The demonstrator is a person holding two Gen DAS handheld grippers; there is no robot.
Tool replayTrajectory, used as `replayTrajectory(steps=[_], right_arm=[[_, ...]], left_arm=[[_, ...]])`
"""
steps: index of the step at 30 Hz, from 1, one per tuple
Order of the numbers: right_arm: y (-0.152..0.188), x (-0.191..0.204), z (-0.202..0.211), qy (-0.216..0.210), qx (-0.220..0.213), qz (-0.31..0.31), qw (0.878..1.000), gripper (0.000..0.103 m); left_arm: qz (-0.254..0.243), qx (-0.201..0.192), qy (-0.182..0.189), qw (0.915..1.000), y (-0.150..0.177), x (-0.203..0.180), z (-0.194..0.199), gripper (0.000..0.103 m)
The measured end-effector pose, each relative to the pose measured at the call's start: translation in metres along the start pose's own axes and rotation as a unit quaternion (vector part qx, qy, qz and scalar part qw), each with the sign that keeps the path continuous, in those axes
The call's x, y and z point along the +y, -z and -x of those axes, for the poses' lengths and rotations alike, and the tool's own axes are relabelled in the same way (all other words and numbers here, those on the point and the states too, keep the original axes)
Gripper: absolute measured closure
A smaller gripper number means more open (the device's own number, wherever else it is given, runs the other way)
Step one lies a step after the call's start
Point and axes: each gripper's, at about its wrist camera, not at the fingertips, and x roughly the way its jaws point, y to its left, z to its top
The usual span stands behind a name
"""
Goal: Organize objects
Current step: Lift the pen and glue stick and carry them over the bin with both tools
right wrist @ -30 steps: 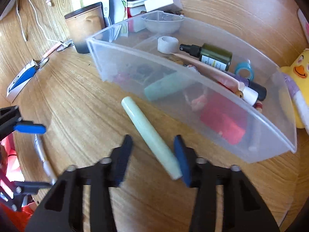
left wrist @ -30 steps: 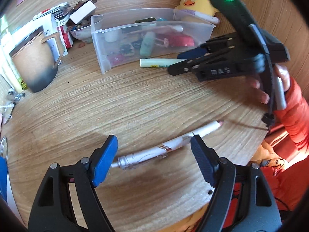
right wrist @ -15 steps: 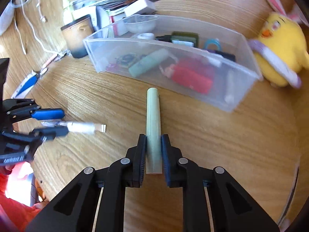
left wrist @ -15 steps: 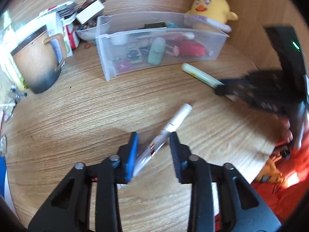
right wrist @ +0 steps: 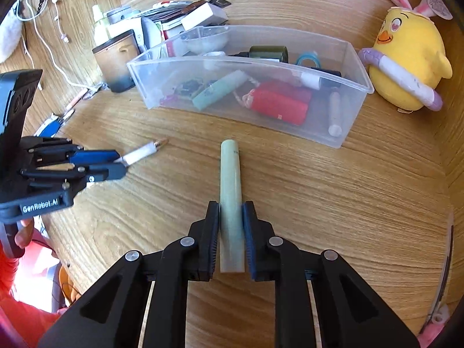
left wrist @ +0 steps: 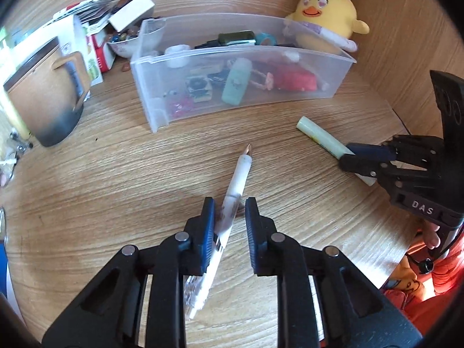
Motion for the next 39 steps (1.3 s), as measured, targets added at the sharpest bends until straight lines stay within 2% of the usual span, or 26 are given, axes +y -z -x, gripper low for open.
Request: replayTrajectory(steps=[4, 5, 11, 18, 29, 39], right_arm=[[0.0, 0.003, -0.001, 0.014, -0.004, -0.002, 1.0, 0.088], [0.0, 0.004, -0.001, 0.015, -0.005, -0.002, 1.0, 0.088], [0.003, 0.006, 0.002, -0.01, -0.011, -0.013, 1.0, 0.089], [-0.003, 0.005, 0.018, -0.032, -0.038, -0.034, 0.998, 0.089], [-0.025, -0.001, 0.047, -0.045, -0.105, -0.057, 0.992, 0.089], [-0.049, -0.011, 0.067, -0.038, -0.15, -0.06, 0.986, 0.089]], left_arm=[[0.005, -0.002, 0.007, 1.0, -0.002, 0.002, 0.0, 0.085], [0.006, -0.003, 0.008, 0.9999, -0.002, 0.002, 0.0, 0.089], [0.022, -0.008, 0.019, 0.9996, -0.001, -0.001, 0.001, 0.093], [0.035, -0.042, 0.024, 0.9982, -0.01, 0.0, 0.019, 0.093], [0.037, -0.112, 0.03, 0.9926, -0.038, -0.006, 0.05, 0.093], [0.034, -0.159, 0.031, 0.9863, -0.063, -0.011, 0.071, 0.093]])
